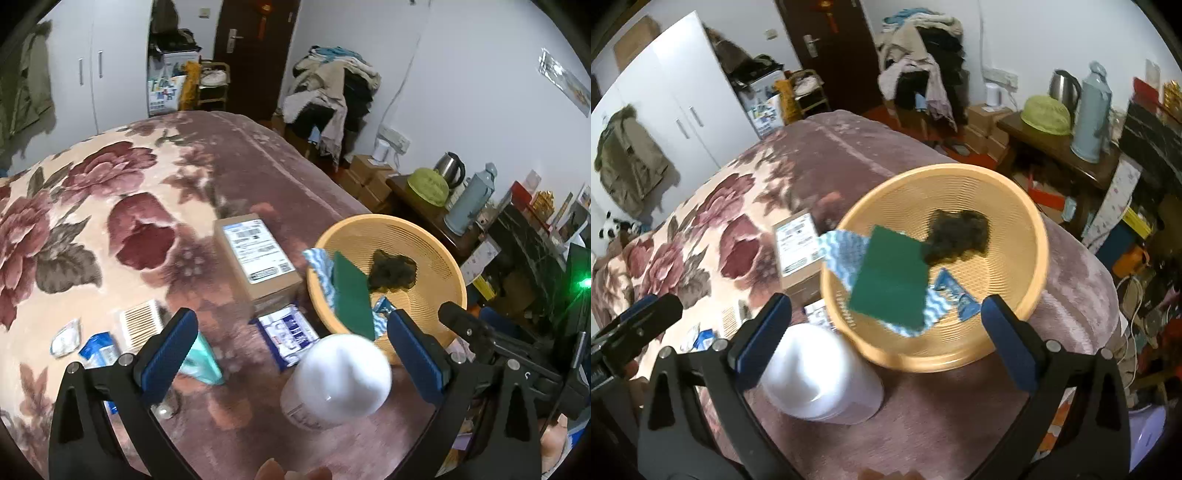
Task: Organize soft objects
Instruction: 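Open both tools to drop the pad and packet into the basket, then withdraw both tools from the basket and reach over the blanket items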
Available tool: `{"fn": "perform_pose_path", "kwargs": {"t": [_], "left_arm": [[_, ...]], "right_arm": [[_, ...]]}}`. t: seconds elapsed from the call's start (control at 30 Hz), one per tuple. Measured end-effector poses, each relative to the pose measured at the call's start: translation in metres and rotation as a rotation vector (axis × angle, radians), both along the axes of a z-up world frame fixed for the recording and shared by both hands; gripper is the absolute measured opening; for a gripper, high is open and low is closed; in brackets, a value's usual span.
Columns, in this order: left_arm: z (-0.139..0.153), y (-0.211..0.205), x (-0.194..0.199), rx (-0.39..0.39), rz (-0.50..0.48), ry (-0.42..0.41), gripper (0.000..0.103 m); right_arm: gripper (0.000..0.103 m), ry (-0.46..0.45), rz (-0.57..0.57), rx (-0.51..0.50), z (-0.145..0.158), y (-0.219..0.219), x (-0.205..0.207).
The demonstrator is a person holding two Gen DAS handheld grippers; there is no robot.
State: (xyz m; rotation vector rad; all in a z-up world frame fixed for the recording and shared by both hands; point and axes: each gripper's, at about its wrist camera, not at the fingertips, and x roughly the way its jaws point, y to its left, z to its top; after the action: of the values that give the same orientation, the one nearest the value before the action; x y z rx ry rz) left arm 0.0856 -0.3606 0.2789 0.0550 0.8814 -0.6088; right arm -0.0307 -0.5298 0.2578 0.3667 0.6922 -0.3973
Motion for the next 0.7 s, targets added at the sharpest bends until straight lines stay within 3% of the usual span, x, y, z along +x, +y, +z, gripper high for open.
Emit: {"fn": "perform_pose_path", "kwargs": {"t": [0.47,0.7], "left_arm": [[0.006,0.079,0.003,-0.053,0.1,0.021,0.103],[-0.001,0.114,0.003,-0.085,0.142,0.043,0.103]], "right_arm": [[0.103,-0.033,0.06,-0.042,0.008,0.051,0.002],[0.103,-0.029,0.147,-0.15,0.008,0.089,0.004]]}}
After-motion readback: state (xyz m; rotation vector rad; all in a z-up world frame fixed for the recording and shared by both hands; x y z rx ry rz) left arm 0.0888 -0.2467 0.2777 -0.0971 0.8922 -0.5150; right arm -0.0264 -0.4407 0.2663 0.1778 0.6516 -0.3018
